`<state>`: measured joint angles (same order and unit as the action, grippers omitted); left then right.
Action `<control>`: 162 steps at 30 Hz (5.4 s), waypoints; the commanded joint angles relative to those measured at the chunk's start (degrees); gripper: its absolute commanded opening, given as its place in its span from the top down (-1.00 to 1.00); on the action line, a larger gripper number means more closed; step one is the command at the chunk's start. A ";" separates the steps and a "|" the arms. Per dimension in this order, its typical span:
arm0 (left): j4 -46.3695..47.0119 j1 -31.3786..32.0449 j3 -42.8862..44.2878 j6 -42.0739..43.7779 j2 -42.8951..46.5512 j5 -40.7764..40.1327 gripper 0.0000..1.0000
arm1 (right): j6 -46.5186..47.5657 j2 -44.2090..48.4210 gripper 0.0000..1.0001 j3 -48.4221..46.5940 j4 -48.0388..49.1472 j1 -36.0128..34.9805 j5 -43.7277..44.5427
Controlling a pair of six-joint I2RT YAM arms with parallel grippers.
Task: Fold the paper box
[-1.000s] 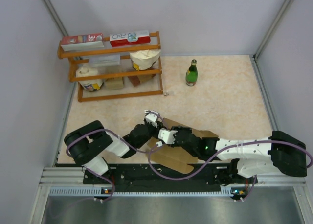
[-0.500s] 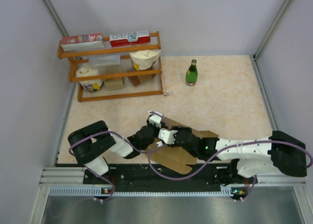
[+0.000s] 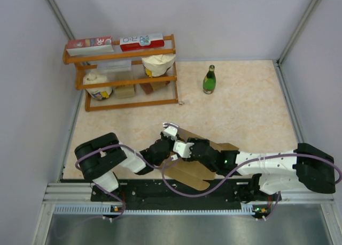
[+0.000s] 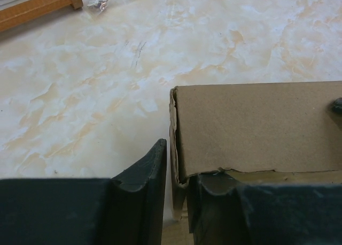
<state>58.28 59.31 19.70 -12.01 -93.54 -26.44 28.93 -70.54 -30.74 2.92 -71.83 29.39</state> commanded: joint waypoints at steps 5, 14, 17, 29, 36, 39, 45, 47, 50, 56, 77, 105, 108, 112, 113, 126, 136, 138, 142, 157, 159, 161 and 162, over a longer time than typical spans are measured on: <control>3.24 0.99 0.34 2.25 -0.24 -0.90 0.84 | -3.35 1.11 -0.04 -1.16 0.86 -0.94 -3.11; 6.75 1.51 -0.81 2.96 -0.60 -0.99 0.44 | -3.88 1.28 -0.06 -1.34 0.86 -0.94 -3.55; 7.37 1.78 -1.86 2.87 0.54 -0.46 0.12 | -4.05 1.37 -0.07 -1.34 0.77 -0.94 -3.63; 5.97 1.95 -9.59 -0.91 9.06 4.28 -0.06 | -4.84 2.60 -0.14 -0.99 0.86 -0.85 -3.46; -4.56 2.65 -11.88 -4.94 18.02 6.04 -0.07 | -5.64 2.96 -0.21 -0.37 1.74 -0.85 -3.55; -9.67 2.83 -12.32 -6.27 22.51 5.61 -0.08 | -5.90 2.78 -0.22 -0.28 2.00 -0.94 -3.81; -18.10 2.92 -13.72 -9.60 31.82 4.73 -0.08 | -6.51 2.69 -0.23 -0.02 2.18 -0.85 -4.78; -19.69 2.92 -14.34 -10.40 34.20 4.46 -0.08 | -6.86 2.17 -0.23 0.07 2.00 -0.85 -5.30; -21.89 2.92 -14.87 -11.28 37.01 3.85 -0.08 | -7.22 1.73 -0.23 -0.02 1.74 -0.77 -5.92; -23.91 3.01 -15.13 -11.81 39.83 3.23 -0.08 | -8.10 1.37 -0.23 -0.11 1.04 -0.85 -6.97; -32.09 2.92 -13.47 -11.81 46.69 2.35 -0.11 | -9.94 12.09 -0.30 -5.64 -6.60 -0.94 -4.43; -47.30 2.92 2.26 -1.54 56.45 21.86 0.14 | -73.74 27.92 -0.36 -12.77 -57.50 28.24 -11.27; -45.19 2.92 6.03 0.41 53.73 19.24 0.12 | -75.33 27.65 -0.33 -10.49 -57.50 28.33 -13.65; -46.32 1.43 15.07 3.74 44.00 18.34 0.09 | -76.30 29.23 -0.21 -8.81 -57.50 28.24 -14.88; -46.68 0.21 17.36 4.10 41.01 20.18 0.10 | -76.47 29.23 -0.18 -8.90 -57.50 28.33 -14.80; -51.68 -12.81 44.17 5.50 4.17 51.64 0.26 | -77.35 26.07 0.22 -6.09 -54.16 28.33 -16.03; -57.05 -13.34 51.75 7.79 -8.24 57.72 0.33 | -76.65 24.05 0.40 -4.94 -52.05 28.24 -16.38; -56.61 -13.34 50.70 7.62 -8.77 58.77 0.35 | -76.30 23.70 0.47 -4.68 -51.35 28.24 -16.38; -56.78 -13.25 49.29 7.96 -9.29 59.57 0.39 | -75.25 22.73 0.62 -4.50 -49.86 28.33 -15.06; -63.99 -16.33 47.01 9.99 -8.68 57.29 0.49 | -55.84 17.38 0.94 -7.31 -37.38 28.24 -12.16; -64.61 -16.77 46.66 10.16 -7.81 56.24 0.49 | -52.67 15.80 0.95 -8.36 -36.14 28.33 -12.25; -65.48 -17.21 46.48 10.16 -7.01 55.27 0.49 | -49.86 13.78 0.96 -9.59 -34.92 28.24 -11.99; -65.92 -17.38 46.39 10.16 -6.84 54.74 0.49 | -47.93 12.63 0.96 -10.21 -34.30 28.15 -11.98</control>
<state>-6.24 42.65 66.65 -2.83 -102.91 30.15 -28.01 -55.00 -36.40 -37.43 -44.05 15.81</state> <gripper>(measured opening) 0.254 0.025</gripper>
